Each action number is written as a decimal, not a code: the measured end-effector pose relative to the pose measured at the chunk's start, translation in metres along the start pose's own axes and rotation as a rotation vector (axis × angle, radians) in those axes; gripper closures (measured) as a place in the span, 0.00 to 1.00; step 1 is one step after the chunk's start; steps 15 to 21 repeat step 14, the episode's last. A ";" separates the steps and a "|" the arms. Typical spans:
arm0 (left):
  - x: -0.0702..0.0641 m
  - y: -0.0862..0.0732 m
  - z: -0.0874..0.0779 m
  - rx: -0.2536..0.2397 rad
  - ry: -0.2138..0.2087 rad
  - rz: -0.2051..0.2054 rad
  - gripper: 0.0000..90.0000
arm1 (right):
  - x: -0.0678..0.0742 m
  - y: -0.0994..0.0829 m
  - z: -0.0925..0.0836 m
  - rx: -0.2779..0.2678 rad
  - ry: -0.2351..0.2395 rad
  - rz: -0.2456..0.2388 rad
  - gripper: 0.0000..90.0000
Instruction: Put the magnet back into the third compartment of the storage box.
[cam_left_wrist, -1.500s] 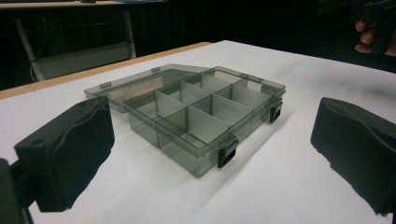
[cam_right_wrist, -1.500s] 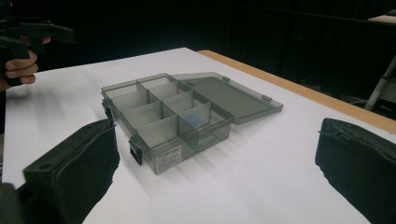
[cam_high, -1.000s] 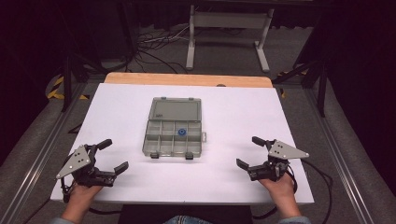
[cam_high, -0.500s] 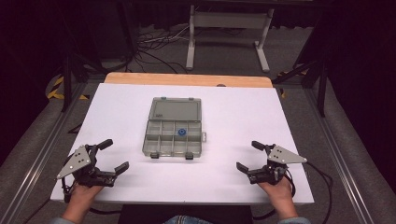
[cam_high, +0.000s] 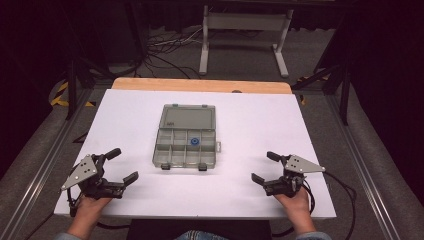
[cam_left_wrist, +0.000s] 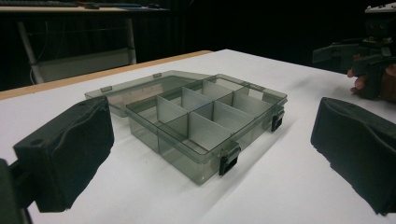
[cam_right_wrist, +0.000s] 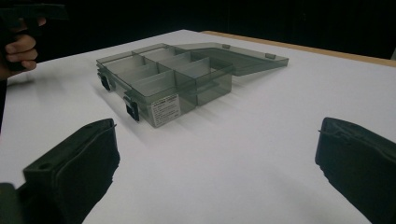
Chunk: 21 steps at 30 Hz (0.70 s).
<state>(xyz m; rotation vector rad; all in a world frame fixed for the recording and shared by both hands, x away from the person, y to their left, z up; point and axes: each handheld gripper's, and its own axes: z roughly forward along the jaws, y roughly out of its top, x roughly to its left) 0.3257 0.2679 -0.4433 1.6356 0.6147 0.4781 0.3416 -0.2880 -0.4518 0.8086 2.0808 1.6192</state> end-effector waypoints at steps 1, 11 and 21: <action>0.000 0.000 0.000 0.001 0.000 0.000 0.00 | 0.000 0.000 -0.001 -0.003 -0.003 0.004 0.00; 0.000 -0.001 0.002 0.024 0.010 0.003 0.00 | 0.001 0.002 -0.004 -0.013 -0.035 -0.018 0.00; 0.000 -0.001 0.002 0.025 0.007 0.003 0.00 | 0.001 0.002 -0.005 -0.019 -0.046 -0.025 0.00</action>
